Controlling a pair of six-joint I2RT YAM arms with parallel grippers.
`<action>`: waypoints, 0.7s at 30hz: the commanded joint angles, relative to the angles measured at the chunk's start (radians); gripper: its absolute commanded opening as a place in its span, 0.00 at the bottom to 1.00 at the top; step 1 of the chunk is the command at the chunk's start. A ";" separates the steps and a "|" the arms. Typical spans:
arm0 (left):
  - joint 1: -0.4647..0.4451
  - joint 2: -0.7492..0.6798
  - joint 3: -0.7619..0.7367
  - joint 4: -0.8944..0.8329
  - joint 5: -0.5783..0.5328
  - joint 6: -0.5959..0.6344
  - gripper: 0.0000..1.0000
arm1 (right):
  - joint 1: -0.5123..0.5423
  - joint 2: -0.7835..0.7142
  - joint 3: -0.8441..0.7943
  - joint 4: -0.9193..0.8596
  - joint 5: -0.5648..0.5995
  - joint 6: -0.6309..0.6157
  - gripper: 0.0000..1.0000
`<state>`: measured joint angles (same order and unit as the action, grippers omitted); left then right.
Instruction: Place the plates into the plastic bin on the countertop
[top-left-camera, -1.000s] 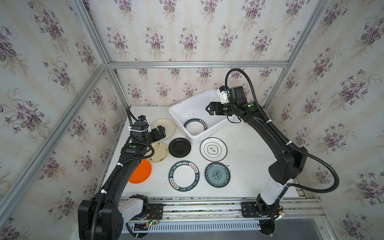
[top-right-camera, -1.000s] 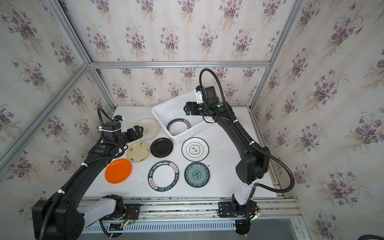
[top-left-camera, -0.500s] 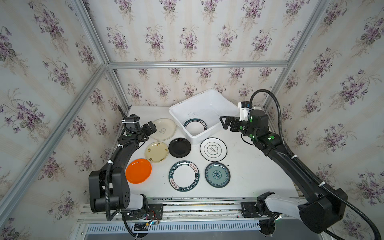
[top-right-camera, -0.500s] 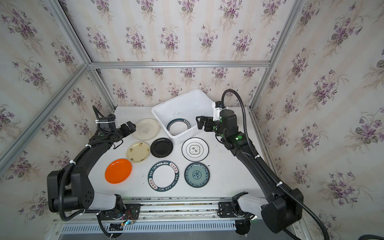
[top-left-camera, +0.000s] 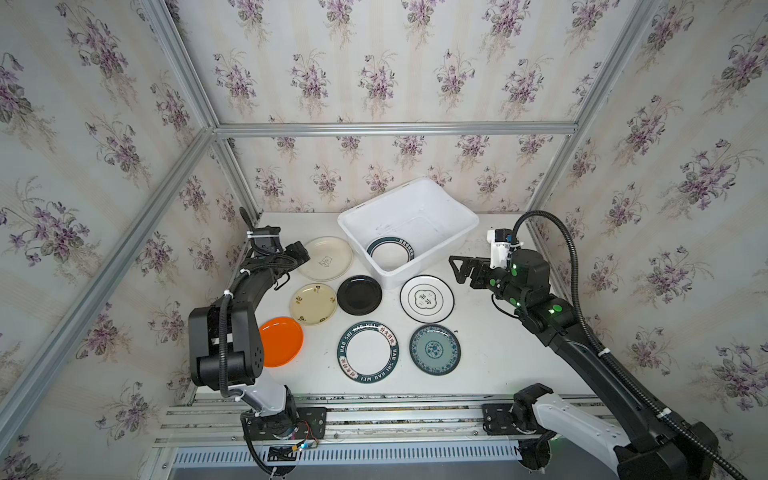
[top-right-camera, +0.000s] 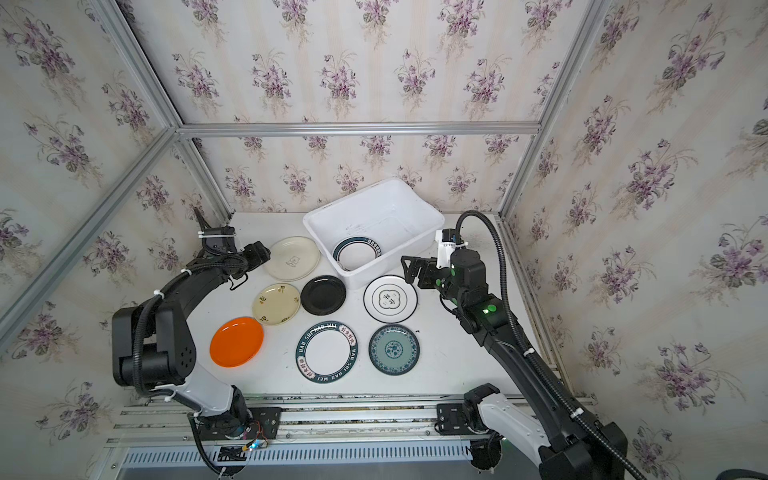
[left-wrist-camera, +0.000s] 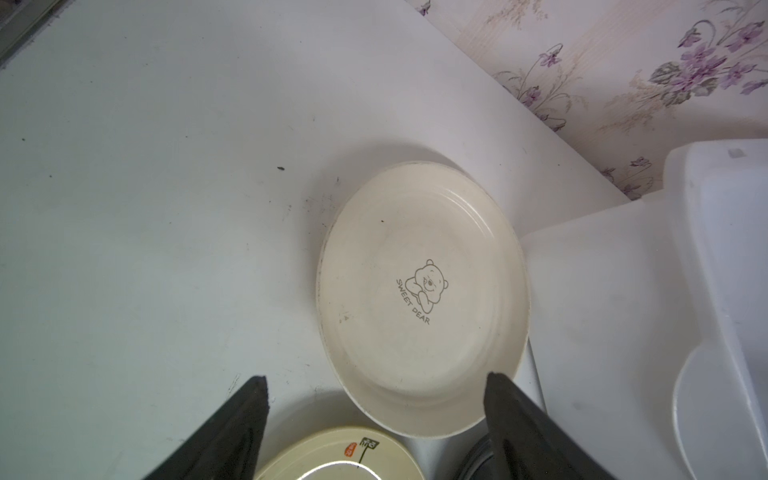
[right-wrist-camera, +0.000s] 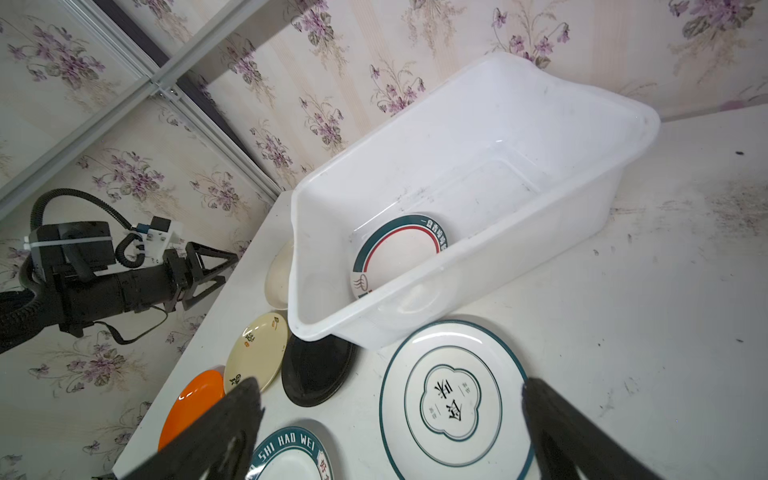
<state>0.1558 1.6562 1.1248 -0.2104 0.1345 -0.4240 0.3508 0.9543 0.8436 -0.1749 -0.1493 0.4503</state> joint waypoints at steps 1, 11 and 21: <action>-0.002 0.032 0.035 -0.061 -0.097 0.017 0.76 | 0.001 -0.032 -0.031 0.009 0.020 0.016 1.00; -0.018 0.108 0.090 -0.128 -0.190 0.041 0.76 | 0.001 -0.098 -0.097 -0.019 0.043 0.008 1.00; -0.053 0.212 0.194 -0.199 -0.202 0.058 0.72 | 0.001 -0.088 -0.112 -0.020 0.054 0.016 1.00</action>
<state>0.1074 1.8633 1.3010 -0.3805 -0.0422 -0.3756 0.3511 0.8612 0.7307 -0.2138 -0.1074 0.4564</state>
